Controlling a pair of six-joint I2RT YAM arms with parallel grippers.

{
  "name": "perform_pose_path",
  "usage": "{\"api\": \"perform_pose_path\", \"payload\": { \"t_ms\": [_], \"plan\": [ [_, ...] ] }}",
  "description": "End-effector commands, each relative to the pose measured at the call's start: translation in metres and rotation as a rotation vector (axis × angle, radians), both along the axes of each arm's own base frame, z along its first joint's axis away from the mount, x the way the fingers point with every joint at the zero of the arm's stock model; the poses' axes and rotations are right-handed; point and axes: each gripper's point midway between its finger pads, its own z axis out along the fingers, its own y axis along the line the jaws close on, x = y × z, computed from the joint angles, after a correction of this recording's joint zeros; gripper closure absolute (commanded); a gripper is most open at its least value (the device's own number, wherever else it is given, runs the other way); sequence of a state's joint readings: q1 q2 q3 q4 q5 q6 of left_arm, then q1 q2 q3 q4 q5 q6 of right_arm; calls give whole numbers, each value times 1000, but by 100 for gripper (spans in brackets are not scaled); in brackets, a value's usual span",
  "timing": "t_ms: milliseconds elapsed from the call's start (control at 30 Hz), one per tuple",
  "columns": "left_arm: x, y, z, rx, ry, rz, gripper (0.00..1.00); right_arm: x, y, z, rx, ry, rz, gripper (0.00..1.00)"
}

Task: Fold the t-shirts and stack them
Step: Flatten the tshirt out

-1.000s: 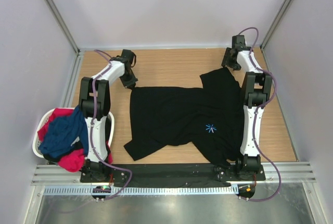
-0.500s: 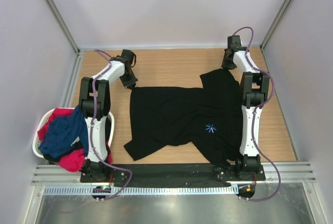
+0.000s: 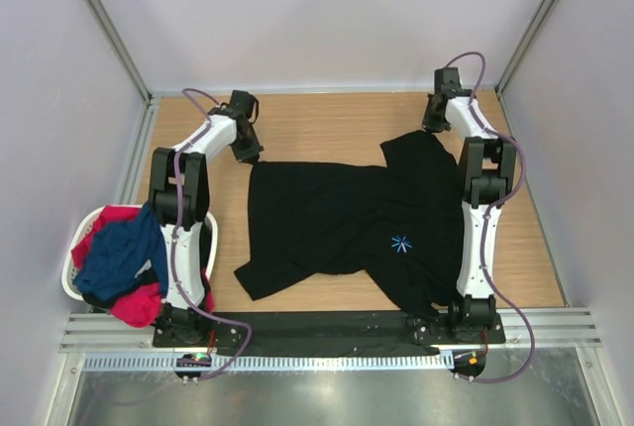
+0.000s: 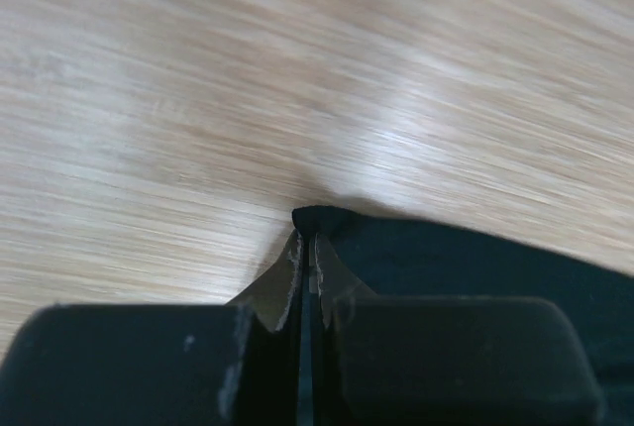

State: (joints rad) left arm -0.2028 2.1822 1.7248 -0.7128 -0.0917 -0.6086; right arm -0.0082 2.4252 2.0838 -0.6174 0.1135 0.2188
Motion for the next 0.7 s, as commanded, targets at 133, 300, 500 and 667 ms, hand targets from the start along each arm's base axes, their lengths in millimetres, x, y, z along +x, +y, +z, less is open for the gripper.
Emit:
{"api": "perform_pose_path", "payload": {
  "t_ms": [133, 300, 500, 667],
  "plan": [
    [29, -14, 122, -40, -343, -178, 100, 17, 0, 182, 10, -366, -35, 99],
    [19, -12, 180, -38, -491, -224, 100, -6, -11, 273, -69, -505, -34, 99],
    [1, -8, 267, -33, -741, -234, 100, -61, -17, 387, -89, -717, -64, 99],
    [-26, -10, 339, -33, -915, -306, 100, -114, -19, 448, -172, -837, -9, 99]
  ]
}}
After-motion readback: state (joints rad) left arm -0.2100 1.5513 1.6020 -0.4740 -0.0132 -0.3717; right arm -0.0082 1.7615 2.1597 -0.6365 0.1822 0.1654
